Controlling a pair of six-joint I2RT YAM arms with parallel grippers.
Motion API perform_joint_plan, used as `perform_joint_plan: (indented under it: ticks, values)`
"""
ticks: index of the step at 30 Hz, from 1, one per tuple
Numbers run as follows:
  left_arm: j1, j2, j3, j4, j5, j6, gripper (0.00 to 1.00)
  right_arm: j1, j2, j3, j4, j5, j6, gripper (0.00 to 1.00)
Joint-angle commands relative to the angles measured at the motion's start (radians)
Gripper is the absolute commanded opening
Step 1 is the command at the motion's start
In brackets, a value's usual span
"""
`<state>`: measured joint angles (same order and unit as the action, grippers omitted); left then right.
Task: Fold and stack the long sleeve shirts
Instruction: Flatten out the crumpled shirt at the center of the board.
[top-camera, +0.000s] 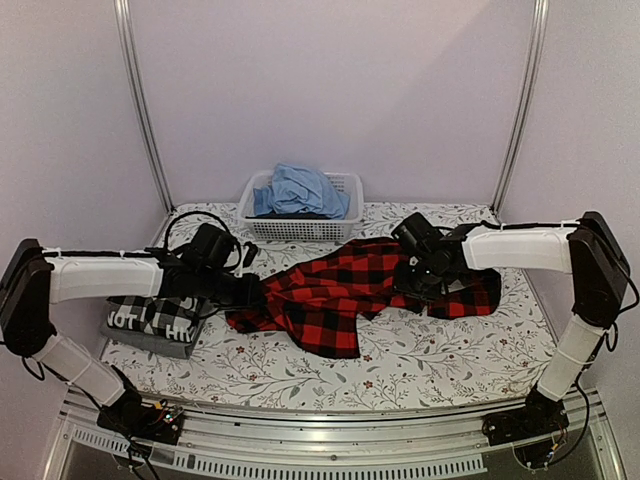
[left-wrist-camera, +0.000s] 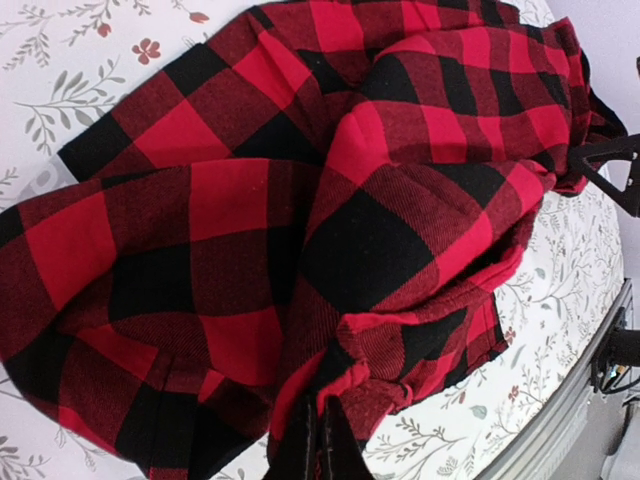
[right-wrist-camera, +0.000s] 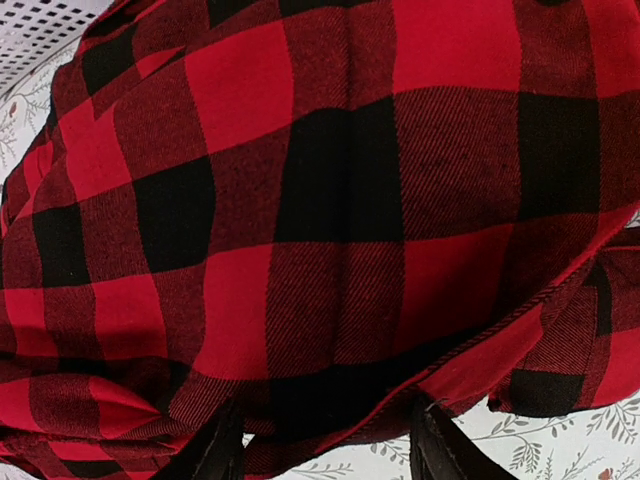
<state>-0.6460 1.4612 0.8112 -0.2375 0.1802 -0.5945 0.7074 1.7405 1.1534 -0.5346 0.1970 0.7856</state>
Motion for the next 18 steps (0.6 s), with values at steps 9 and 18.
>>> perform_joint_plan:
  ticks: [9, 18]
  values:
    - [-0.003, -0.044, -0.012, 0.021, 0.061, 0.075, 0.00, 0.096, 0.016, -0.030, -0.074, 0.100, 0.285, 0.33]
    - [-0.003, -0.039, 0.008, -0.002, 0.066, 0.062, 0.00, 0.097, -0.061, -0.041, -0.147, 0.150, 0.274, 0.00]
